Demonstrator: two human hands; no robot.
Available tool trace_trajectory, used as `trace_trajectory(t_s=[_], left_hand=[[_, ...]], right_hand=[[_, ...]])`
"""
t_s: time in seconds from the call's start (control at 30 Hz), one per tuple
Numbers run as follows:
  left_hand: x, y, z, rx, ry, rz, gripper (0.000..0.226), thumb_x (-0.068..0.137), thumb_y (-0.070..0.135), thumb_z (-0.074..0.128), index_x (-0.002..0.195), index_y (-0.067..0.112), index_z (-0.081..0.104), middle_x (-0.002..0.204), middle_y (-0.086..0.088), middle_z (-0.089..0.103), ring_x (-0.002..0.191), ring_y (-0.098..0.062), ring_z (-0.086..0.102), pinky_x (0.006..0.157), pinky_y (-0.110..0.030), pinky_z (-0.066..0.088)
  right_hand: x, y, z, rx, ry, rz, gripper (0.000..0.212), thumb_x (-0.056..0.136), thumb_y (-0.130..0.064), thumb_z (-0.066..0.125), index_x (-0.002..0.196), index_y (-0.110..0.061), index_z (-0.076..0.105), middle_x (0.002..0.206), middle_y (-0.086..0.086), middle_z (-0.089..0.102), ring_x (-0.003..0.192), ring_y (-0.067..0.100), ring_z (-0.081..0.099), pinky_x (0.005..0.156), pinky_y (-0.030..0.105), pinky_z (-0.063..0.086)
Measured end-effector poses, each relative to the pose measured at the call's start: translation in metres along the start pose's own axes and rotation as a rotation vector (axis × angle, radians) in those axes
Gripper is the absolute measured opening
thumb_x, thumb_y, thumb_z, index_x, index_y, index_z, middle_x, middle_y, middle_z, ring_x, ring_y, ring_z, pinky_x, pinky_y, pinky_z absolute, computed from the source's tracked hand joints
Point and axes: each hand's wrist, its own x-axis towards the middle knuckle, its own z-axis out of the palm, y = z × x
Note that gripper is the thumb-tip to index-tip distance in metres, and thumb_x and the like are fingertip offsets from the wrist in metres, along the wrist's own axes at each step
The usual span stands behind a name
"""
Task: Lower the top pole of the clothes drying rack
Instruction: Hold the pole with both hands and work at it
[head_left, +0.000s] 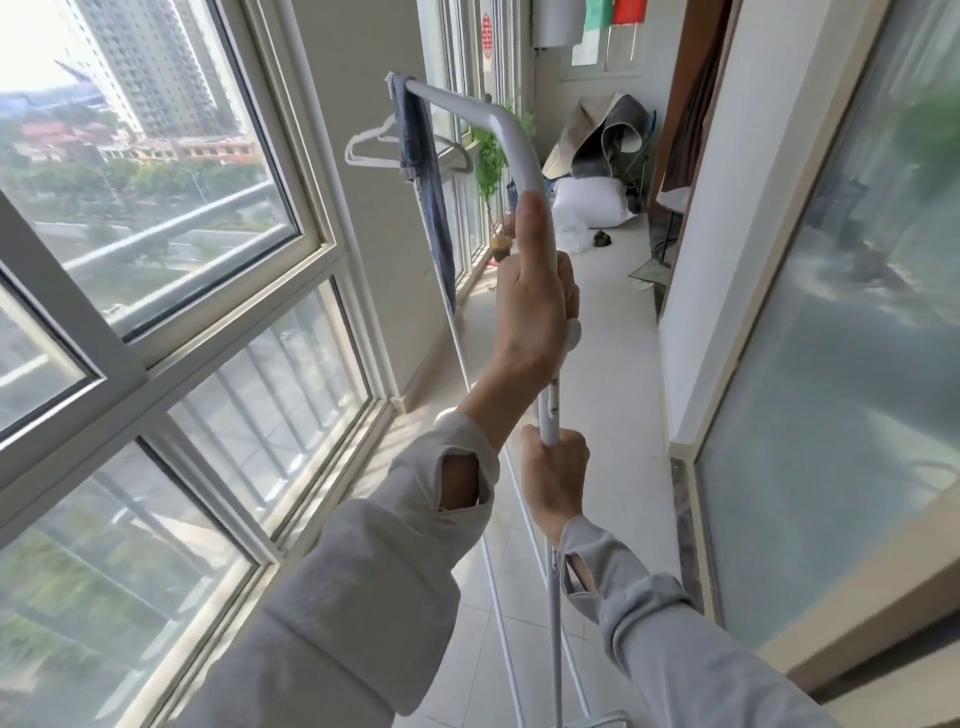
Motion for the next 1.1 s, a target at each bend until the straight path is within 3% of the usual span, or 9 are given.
trace_trajectory(t_s=[0.1,0.23,0.5,0.6,0.73,0.97,1.03,1.07,1.1], left_hand=[[0.012,-0.004,-0.016,-0.016,-0.039,-0.005,0.059,0.102,0.062,0.026,0.060,0.021,0.023,0.051,-0.002,0.021,0.045,-0.016,0.018,0.046,-0.032,0.016],[0.020,-0.002,-0.037,-0.013,-0.059,0.006,0.056,0.102,0.062,0.025,0.073,0.016,0.014,0.055,-0.005,0.020,0.048,-0.018,0.016,0.046,-0.031,0.016],[0.039,0.002,-0.069,-0.012,-0.034,-0.014,0.056,0.102,0.062,0.025,0.072,0.016,0.013,0.060,-0.010,0.014,0.045,-0.016,0.017,0.042,-0.025,0.019],[0.045,0.002,-0.070,0.019,-0.035,-0.006,0.056,0.103,0.062,0.024,0.066,0.020,0.019,0.056,-0.006,0.020,0.044,-0.016,0.020,0.044,-0.027,0.020],[0.053,-0.001,-0.061,0.034,-0.040,-0.029,0.054,0.104,0.059,0.024,0.073,0.016,0.014,0.058,-0.006,0.020,0.047,-0.018,0.018,0.049,-0.038,0.014],[0.083,-0.014,-0.034,0.095,-0.057,-0.030,0.057,0.103,0.062,0.023,0.073,0.015,0.013,0.054,-0.004,0.020,0.044,-0.015,0.018,0.045,-0.030,0.017],[0.093,-0.019,-0.036,0.084,-0.063,-0.048,0.064,0.100,0.067,0.023,0.065,0.014,0.024,0.055,-0.004,0.019,0.043,-0.015,0.019,0.044,-0.027,0.019],[0.098,-0.019,-0.037,0.069,-0.061,-0.075,0.077,0.099,0.069,0.022,0.065,0.003,0.045,0.056,-0.005,0.018,0.043,-0.014,0.019,0.043,-0.026,0.020],[0.103,-0.020,-0.039,0.052,-0.039,-0.098,0.094,0.099,0.068,0.022,0.091,-0.018,0.059,0.059,-0.006,0.016,0.044,-0.014,0.018,0.042,-0.024,0.021]], right_hand=[[0.000,-0.004,0.016,0.017,0.040,0.048,0.039,0.071,-0.028,0.051,0.036,-0.019,0.037,0.037,-0.005,0.038,0.044,0.018,0.035,0.047,0.041,0.038],[-0.005,-0.010,0.038,0.006,0.049,0.051,0.033,0.071,-0.028,0.050,0.037,-0.028,0.047,0.030,-0.007,0.036,0.041,0.014,0.028,0.046,0.033,0.028],[-0.001,-0.015,0.074,-0.044,0.064,0.036,0.037,0.072,-0.030,0.050,0.039,-0.020,0.034,0.040,0.002,0.038,0.044,0.026,0.037,0.047,0.045,0.039],[0.007,-0.013,0.079,-0.045,0.065,0.030,0.035,0.074,-0.028,0.051,0.041,-0.019,0.040,0.043,0.009,0.045,0.046,0.030,0.041,0.048,0.046,0.042],[0.020,-0.007,0.079,-0.030,0.068,0.004,0.034,0.073,-0.027,0.051,0.041,-0.021,0.040,0.041,0.002,0.042,0.044,0.023,0.039,0.047,0.041,0.039],[0.061,0.007,0.081,-0.002,0.087,0.015,0.034,0.076,-0.027,0.050,0.050,-0.005,0.054,0.048,0.017,0.055,0.048,0.036,0.050,0.052,0.049,0.048],[0.068,0.008,0.085,-0.002,0.085,-0.003,0.033,0.077,-0.027,0.049,0.048,-0.011,0.051,0.045,0.009,0.053,0.045,0.028,0.048,0.050,0.044,0.047],[0.071,0.009,0.088,-0.006,0.080,-0.013,0.032,0.077,-0.026,0.048,0.047,-0.013,0.049,0.044,0.007,0.050,0.043,0.024,0.045,0.048,0.042,0.045],[0.075,0.011,0.092,-0.011,0.068,-0.019,0.032,0.077,-0.025,0.048,0.046,-0.016,0.046,0.042,0.004,0.048,0.042,0.022,0.042,0.047,0.040,0.043]])
